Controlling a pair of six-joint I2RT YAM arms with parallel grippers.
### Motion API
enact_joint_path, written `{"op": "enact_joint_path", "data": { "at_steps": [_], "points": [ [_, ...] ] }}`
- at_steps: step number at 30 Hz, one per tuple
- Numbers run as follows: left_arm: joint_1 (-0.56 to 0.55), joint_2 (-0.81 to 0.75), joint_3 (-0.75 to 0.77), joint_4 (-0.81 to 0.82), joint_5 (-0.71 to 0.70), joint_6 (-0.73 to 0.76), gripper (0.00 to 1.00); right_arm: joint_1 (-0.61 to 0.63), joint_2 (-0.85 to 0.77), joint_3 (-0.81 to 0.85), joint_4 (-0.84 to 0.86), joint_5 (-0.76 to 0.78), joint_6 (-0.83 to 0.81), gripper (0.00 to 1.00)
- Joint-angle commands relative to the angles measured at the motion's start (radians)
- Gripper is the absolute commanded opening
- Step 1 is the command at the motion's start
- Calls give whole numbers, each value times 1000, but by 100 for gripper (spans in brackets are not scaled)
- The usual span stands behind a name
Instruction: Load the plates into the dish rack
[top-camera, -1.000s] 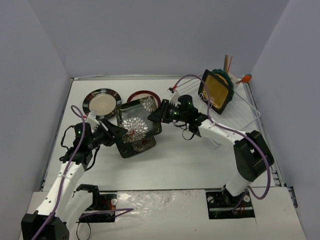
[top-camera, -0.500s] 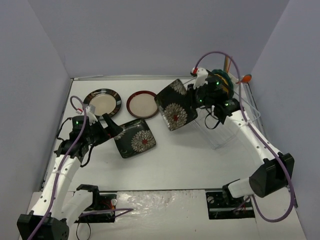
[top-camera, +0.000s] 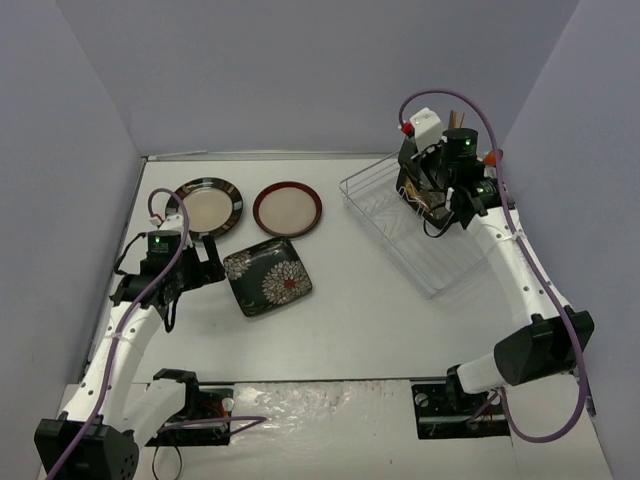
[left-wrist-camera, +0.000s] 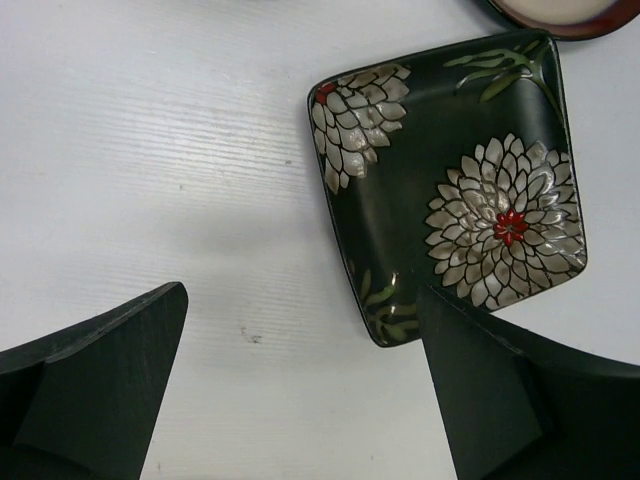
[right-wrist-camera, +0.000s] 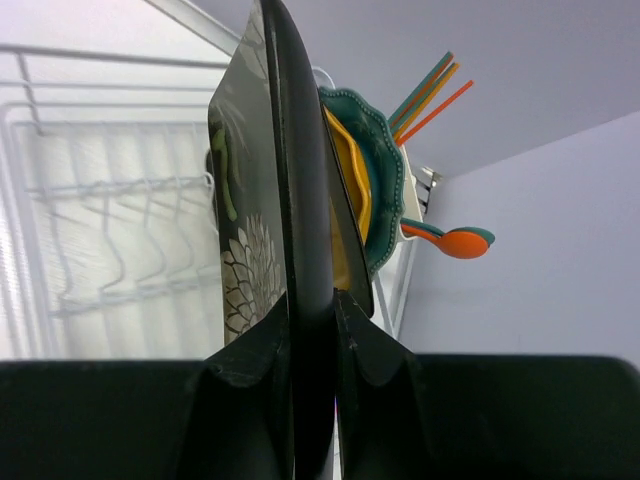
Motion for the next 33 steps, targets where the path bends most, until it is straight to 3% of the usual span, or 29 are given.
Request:
{"op": "enact_joint_path", "data": {
  "at_steps": [1, 13, 27, 33],
  "points": [
    [6, -2, -1, 73, -34, 40, 97, -13, 35, 80, 212, 53, -131, 0],
    [17, 8, 1, 80, -25, 45, 97, -48, 183, 74, 287, -13, -118, 0],
    [17, 25, 0, 79, -20, 48, 97, -106, 226, -3, 342, -149, -43, 0],
    [15, 25, 0, 74, -20, 49, 97, -112, 247, 0, 334, -201, -22, 4]
  ]
}}
